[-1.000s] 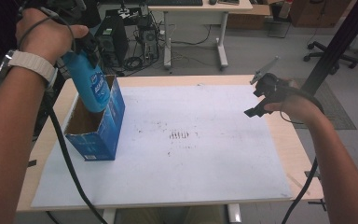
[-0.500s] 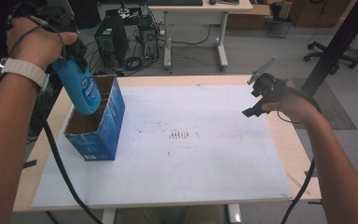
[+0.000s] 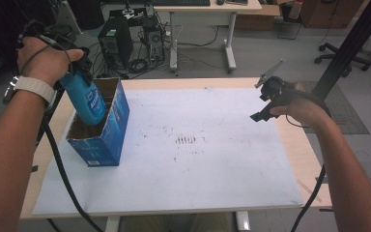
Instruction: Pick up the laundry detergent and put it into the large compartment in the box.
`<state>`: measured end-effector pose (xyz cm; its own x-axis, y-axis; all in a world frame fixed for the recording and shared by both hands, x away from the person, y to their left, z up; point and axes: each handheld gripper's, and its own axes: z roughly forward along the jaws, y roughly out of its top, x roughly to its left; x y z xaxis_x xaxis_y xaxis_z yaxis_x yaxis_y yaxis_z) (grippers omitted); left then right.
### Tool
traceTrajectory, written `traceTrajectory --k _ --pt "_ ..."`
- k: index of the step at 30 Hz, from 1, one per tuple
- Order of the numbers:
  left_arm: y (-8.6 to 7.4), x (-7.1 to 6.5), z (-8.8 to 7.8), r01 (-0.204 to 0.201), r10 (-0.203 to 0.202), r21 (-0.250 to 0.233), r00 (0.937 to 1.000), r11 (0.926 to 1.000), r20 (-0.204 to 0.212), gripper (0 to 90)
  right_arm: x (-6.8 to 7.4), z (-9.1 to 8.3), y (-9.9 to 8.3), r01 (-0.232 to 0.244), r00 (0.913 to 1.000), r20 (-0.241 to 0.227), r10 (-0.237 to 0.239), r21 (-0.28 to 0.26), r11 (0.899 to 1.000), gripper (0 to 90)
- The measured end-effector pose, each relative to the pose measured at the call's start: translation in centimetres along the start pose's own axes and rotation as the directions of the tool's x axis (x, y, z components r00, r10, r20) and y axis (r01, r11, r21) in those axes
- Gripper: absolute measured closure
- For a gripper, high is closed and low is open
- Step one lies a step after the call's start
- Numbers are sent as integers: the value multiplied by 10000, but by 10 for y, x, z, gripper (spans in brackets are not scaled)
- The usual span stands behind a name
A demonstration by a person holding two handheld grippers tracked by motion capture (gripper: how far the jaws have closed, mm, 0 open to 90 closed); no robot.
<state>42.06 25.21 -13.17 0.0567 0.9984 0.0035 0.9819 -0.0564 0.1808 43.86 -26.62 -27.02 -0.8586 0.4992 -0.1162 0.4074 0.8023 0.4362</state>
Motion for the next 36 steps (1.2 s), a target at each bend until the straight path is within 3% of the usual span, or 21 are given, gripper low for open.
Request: traceTrajectory --k 11,23,36 --pt "-2 4 33 10 -9 154 10000 9999 -57 372 -1 1 -1 -69 10000 -7 69 21 10000 111" --pt "-1 0 58 -283 287 249 9995 9993 -156 373 -1 5 -1 -77 9999 -71 77 29 10000 111" --pt "-2 0 87 -316 322 314 9993 9990 -172 373 -2 6 -3 -123 9999 -66 124 105 9999 111"
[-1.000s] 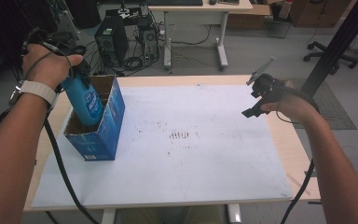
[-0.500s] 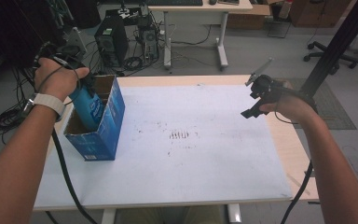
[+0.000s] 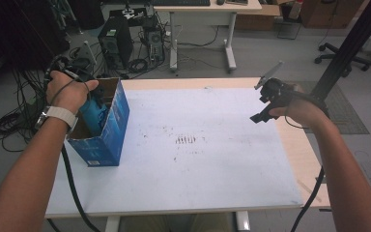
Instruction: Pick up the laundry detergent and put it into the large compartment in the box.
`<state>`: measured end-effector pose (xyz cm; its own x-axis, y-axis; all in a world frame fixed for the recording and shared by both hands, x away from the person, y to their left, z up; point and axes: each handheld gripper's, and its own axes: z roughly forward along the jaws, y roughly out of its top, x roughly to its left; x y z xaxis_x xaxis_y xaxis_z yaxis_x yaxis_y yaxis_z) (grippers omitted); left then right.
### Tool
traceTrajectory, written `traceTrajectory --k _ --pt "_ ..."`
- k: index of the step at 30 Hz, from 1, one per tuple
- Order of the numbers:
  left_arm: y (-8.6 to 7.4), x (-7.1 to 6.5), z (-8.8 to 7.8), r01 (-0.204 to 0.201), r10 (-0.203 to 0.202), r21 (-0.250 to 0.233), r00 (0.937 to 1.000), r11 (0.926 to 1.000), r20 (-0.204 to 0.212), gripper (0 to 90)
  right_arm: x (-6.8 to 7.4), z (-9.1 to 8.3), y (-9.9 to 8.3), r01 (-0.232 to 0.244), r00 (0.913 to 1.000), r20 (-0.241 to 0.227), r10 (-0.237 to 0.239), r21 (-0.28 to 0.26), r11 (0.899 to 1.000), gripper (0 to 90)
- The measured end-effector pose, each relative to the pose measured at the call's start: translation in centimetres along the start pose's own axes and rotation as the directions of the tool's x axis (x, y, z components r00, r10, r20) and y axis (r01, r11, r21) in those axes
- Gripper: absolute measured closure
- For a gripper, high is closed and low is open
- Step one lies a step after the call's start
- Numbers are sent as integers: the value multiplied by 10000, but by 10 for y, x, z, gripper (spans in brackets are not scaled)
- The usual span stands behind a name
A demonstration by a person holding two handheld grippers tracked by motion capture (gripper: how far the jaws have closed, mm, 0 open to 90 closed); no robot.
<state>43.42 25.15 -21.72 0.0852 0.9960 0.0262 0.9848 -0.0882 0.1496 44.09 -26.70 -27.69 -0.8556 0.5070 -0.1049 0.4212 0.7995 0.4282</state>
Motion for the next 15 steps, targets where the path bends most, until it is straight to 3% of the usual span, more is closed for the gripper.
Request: traceTrajectory --k 15 --pt "-3 4 27 50 -50 63 10000 10000 -7 373 -1 3 -4 -82 10000 -56 83 47 10000 111"
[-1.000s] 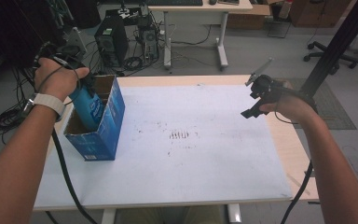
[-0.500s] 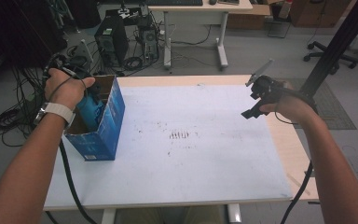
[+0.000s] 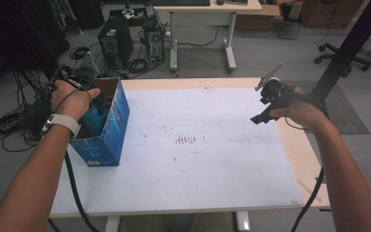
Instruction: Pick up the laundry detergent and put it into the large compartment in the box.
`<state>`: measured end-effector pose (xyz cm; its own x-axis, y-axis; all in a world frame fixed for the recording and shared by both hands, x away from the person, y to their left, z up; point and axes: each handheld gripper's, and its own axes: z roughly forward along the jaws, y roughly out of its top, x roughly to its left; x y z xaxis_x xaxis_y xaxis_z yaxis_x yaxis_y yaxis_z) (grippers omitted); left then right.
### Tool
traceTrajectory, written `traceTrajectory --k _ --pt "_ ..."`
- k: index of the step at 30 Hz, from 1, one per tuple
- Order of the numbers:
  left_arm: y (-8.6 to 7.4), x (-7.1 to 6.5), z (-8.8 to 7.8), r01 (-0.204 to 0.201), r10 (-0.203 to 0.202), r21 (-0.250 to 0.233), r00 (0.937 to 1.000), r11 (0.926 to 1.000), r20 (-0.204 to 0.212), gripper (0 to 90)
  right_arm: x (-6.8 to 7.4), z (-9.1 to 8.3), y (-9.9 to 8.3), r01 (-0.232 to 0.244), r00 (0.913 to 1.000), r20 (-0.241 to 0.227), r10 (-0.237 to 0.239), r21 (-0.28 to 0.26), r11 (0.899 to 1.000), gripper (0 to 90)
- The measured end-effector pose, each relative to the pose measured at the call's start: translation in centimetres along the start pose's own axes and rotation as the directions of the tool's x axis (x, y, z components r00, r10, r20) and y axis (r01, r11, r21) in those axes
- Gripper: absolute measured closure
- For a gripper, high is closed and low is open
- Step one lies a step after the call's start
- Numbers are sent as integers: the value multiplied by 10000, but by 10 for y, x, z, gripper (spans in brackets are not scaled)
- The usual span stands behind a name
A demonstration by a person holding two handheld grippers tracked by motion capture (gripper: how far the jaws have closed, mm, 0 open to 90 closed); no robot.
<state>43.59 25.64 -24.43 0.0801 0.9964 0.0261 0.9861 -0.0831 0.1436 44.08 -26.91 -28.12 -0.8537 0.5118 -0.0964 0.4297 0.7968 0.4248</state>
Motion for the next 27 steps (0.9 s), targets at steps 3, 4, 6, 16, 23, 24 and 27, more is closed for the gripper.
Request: traceTrajectory --k 3,4,6,16,23,24,27 --pt "-1 1 6 13 -13 51 10000 10000 10 373 0 1 0 -19 10000 -15 19 24 10000 111" --pt "-1 1 7 22 -23 83 10000 10000 27 373 0 1 0 -24 10000 -16 24 14 10000 110" --pt "-1 2 9 31 -31 55 10000 10000 42 373 0 1 -1 -25 10000 -19 25 3 10000 111" --pt "-4 3 22 -26 25 107 10000 9999 96 373 0 2 -1 -49 10000 -35 49 20 10000 111" --pt "-6 5 33 -36 35 142 9999 9999 125 372 -1 3 -3 -65 10000 -39 65 54 10000 111" --pt "-7 6 34 -29 27 139 9999 9999 142 373 -1 3 -3 -83 10000 -39 83 32 10000 111" --pt "-7 7 35 -14 12 92 9998 10000 180 372 -2 4 -4 -100 9999 -43 100 79 9999 111"
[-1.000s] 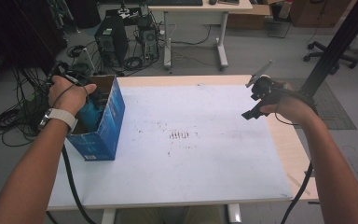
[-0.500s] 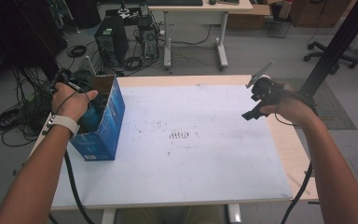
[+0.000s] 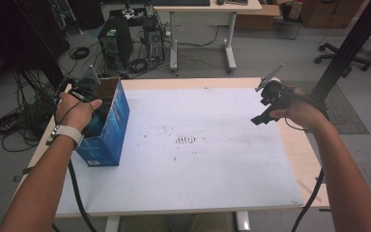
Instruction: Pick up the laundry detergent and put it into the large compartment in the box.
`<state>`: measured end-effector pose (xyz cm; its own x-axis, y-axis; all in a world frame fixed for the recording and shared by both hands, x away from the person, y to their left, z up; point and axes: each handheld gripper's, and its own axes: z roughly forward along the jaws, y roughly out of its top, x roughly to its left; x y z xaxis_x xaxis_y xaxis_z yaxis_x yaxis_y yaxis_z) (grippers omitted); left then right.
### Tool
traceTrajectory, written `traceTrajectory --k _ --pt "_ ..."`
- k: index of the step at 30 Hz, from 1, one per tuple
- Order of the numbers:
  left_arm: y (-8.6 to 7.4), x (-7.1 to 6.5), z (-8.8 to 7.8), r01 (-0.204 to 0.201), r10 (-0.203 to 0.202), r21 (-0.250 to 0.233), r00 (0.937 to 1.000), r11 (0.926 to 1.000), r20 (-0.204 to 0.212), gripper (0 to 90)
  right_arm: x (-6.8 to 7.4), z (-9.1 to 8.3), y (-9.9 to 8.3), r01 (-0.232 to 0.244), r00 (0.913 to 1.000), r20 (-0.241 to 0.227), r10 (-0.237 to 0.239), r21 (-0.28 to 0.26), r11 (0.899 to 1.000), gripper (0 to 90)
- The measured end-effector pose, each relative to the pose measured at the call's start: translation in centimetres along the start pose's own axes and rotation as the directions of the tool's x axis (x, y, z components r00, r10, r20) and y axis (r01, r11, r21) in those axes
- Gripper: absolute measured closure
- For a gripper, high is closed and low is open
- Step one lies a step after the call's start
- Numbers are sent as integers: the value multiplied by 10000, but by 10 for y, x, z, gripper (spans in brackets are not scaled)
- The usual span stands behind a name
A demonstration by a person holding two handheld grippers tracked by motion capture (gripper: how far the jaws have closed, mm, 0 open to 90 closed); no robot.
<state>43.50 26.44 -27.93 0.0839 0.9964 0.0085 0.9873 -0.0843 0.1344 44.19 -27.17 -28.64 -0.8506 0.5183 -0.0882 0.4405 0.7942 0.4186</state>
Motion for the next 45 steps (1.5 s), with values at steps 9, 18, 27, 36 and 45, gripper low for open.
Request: traceTrajectory --k 9,18,27,36,45 --pt "1 3 1 -14 14 12 9999 10000 120 371 1 2 1 12 10000 -28 -12 14 10000 111" --pt "2 8 2 -29 29 0 9996 10000 293 369 1 3 1 41 10000 -46 -40 56 10000 110" --pt "3 10 3 -133 132 7 9994 9999 325 358 2 3 -1 10 10000 -52 -9 106 9999 111" --pt "4 8 4 -213 213 -9 9994 9998 277 312 3 6 0 56 9999 -103 -55 128 9999 111" --pt "4 6 3 -203 203 -2 9996 9998 178 282 3 5 -1 51 9999 -110 -50 101 9999 111"
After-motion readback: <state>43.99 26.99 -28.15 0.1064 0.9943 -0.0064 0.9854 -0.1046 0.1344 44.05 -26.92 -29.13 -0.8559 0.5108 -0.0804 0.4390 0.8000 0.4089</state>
